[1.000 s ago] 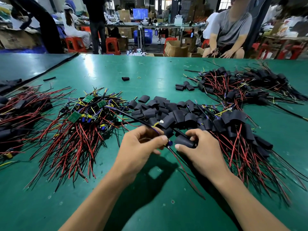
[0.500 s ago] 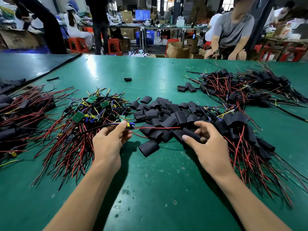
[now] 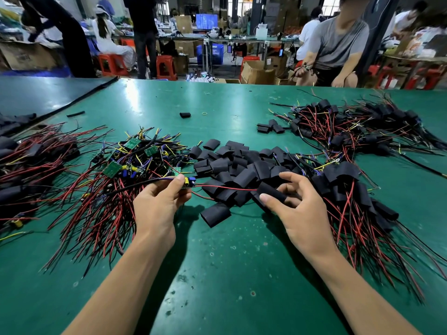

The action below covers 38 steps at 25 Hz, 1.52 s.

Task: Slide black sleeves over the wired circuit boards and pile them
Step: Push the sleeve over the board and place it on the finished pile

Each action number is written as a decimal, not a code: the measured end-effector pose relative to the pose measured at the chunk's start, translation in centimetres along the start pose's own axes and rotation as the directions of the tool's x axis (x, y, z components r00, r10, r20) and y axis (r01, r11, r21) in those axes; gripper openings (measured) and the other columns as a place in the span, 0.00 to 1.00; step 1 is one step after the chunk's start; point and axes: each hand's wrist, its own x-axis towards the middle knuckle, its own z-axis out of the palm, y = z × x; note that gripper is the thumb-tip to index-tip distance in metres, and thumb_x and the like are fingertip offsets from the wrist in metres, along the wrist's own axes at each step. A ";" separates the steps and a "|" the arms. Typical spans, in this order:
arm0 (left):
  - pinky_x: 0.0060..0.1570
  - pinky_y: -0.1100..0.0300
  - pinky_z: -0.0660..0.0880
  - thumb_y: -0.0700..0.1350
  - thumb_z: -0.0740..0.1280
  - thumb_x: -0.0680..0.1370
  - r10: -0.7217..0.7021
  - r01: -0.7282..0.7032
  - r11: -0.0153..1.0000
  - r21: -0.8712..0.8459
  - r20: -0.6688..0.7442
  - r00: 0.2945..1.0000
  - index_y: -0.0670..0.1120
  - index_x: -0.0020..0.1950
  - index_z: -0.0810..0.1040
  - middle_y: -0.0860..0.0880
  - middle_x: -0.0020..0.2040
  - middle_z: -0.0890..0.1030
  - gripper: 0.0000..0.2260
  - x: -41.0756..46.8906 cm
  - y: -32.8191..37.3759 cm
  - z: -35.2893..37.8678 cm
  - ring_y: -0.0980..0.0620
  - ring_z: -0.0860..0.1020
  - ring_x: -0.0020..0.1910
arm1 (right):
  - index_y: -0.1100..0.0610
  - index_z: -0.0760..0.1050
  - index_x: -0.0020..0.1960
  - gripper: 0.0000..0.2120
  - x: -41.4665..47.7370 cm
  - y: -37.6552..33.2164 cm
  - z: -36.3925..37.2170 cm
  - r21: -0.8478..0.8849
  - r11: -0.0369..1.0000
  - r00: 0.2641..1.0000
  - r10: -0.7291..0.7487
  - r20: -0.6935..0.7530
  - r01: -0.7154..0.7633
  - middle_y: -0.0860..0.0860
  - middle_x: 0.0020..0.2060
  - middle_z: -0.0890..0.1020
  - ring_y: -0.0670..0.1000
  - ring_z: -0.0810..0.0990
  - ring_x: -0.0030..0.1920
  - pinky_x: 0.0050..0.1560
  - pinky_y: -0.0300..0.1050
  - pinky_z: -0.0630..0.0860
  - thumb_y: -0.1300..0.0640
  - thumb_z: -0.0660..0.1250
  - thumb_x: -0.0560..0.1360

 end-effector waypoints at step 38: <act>0.38 0.63 0.82 0.40 0.72 0.68 -0.260 0.278 0.960 -0.020 0.296 0.919 0.38 0.48 0.79 0.43 0.38 0.84 0.11 -2.5 1.0 1.2 0.49 0.84 0.37 | 0.49 0.74 0.63 0.32 -0.3 -1.7 0.6 0.273 0.960 0.995 0.032 0.095 -0.057 0.43 0.46 0.84 0.46 0.84 0.45 0.48 0.38 0.80 0.56 0.82 0.62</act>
